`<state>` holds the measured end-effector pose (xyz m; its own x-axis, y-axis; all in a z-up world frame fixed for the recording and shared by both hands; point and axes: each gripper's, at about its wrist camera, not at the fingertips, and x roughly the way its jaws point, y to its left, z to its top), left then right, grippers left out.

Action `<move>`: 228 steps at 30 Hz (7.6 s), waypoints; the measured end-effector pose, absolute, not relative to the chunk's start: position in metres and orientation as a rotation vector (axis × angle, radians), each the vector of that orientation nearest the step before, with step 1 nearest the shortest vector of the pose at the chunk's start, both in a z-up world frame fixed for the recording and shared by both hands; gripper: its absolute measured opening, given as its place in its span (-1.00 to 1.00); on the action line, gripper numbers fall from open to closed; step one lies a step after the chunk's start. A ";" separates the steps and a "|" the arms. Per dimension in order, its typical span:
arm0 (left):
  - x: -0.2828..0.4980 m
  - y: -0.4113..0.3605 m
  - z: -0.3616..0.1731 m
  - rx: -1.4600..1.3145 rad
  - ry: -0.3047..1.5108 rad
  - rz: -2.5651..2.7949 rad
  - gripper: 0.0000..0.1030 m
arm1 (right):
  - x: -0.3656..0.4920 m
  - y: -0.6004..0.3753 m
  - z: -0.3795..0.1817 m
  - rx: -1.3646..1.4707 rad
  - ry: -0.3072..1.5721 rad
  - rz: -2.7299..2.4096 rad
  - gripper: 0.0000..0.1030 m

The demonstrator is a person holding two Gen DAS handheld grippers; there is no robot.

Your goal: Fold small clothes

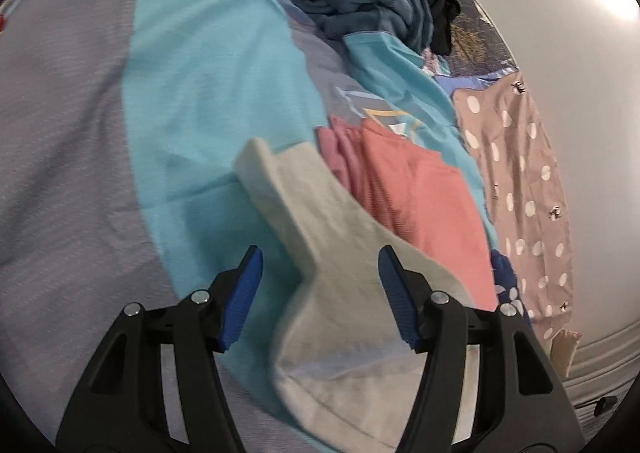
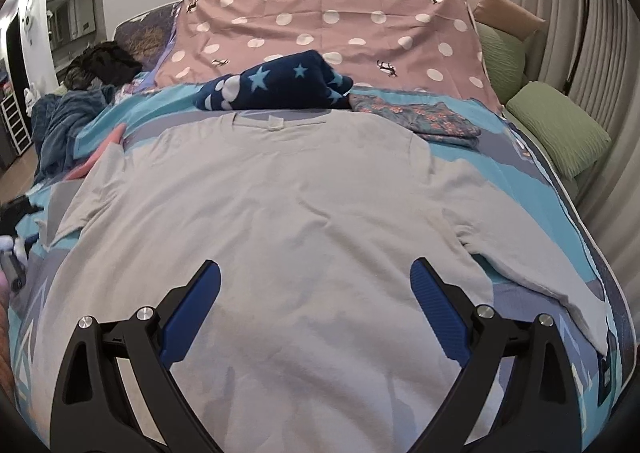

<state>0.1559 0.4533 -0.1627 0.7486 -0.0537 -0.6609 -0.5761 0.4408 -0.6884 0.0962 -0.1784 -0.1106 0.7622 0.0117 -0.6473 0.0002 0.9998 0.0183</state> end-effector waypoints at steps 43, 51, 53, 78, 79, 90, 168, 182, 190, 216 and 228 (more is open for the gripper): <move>0.146 0.003 -0.049 -0.115 0.716 -0.746 -0.02 | 0.170 -0.194 -0.100 0.219 0.866 0.267 0.27; 0.121 -0.036 -0.049 0.036 0.703 -0.899 0.22 | 0.165 -0.254 -0.122 0.311 0.947 0.100 0.27; 0.114 -0.046 -0.054 0.103 0.717 -0.890 0.23 | 0.163 -0.258 -0.124 0.313 0.959 0.113 0.27; 0.095 0.135 -0.057 -0.100 0.827 -0.279 0.39 | 0.187 -0.154 -0.134 0.072 0.976 0.204 -0.94; 0.095 0.139 -0.056 -0.108 0.824 -0.276 0.40 | 0.182 -0.185 -0.129 0.214 0.960 0.210 -0.94; 0.100 0.152 -0.063 -0.151 0.824 -0.238 0.49 | 0.146 -0.310 -0.157 0.651 0.996 0.303 -0.18; 0.147 0.210 -0.076 -0.290 0.795 -0.091 -0.88 | 0.355 0.049 -0.088 -0.085 0.910 0.610 -0.97; 0.195 0.124 -0.096 -0.195 0.949 -0.223 -0.62 | 0.226 -0.208 -0.171 0.287 0.959 0.340 -0.94; 0.167 0.102 -0.063 -0.111 0.914 -0.210 -0.24 | 0.162 -0.302 -0.126 0.514 0.741 0.246 -0.74; 0.161 0.004 -0.068 -0.080 0.945 -0.303 0.22 | -0.030 -0.593 -0.262 1.442 0.467 -0.635 -0.34; 0.169 0.043 -0.072 -0.196 0.919 -0.287 0.22 | 0.112 -0.480 -0.137 1.091 0.414 -0.077 -0.90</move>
<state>0.1686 0.0426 -0.0716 0.5725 -0.3260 -0.7524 0.1603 0.9444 -0.2872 0.1119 -0.4805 -0.1368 0.9211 0.1407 -0.3631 0.2615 0.4673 0.8445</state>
